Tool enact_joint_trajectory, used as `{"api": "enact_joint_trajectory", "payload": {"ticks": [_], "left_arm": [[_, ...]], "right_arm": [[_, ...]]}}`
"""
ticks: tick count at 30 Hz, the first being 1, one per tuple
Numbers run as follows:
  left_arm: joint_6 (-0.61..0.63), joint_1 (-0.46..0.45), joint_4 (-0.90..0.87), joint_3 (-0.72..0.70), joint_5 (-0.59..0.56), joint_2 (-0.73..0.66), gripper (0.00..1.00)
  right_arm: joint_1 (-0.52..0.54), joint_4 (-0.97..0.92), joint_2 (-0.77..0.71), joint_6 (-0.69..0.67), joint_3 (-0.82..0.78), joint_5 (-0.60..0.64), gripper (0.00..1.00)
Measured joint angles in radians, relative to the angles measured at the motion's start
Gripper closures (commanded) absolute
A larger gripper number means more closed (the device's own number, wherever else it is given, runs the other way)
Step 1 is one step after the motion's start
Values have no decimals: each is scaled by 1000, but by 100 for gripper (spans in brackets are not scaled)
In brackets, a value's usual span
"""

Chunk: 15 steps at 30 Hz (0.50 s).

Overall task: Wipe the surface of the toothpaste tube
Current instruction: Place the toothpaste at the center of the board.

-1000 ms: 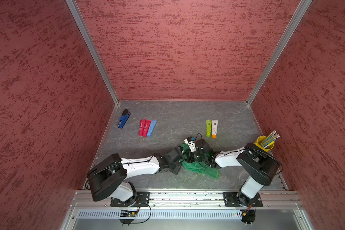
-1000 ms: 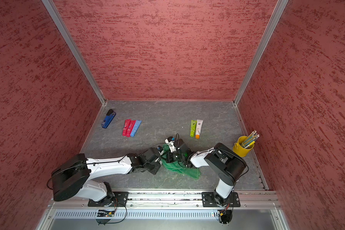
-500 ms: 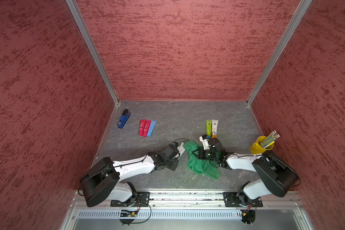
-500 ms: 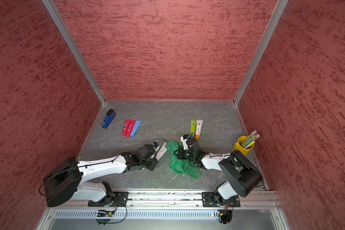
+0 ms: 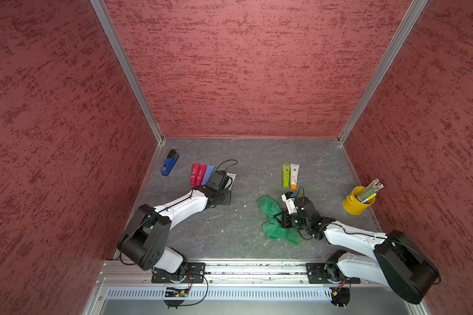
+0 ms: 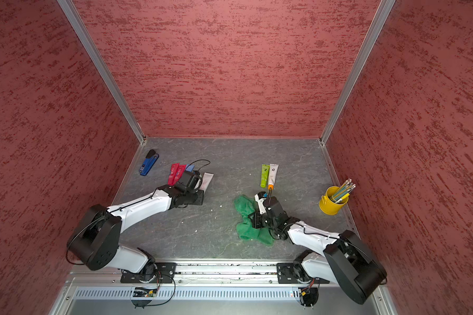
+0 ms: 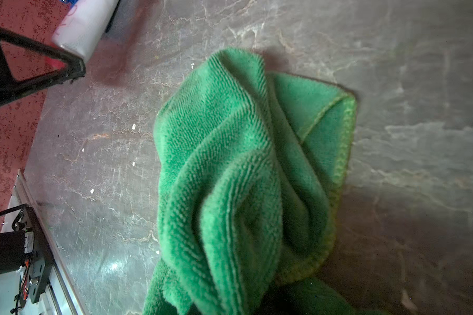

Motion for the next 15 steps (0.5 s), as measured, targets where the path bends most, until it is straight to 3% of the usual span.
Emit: {"api": "enact_joint_trajectory", "payload": {"ticks": [15], "left_arm": [[78, 170, -62, 156, 17, 186, 97]], "right_arm": [[2, 26, 1, -17, 0, -24, 100]]}}
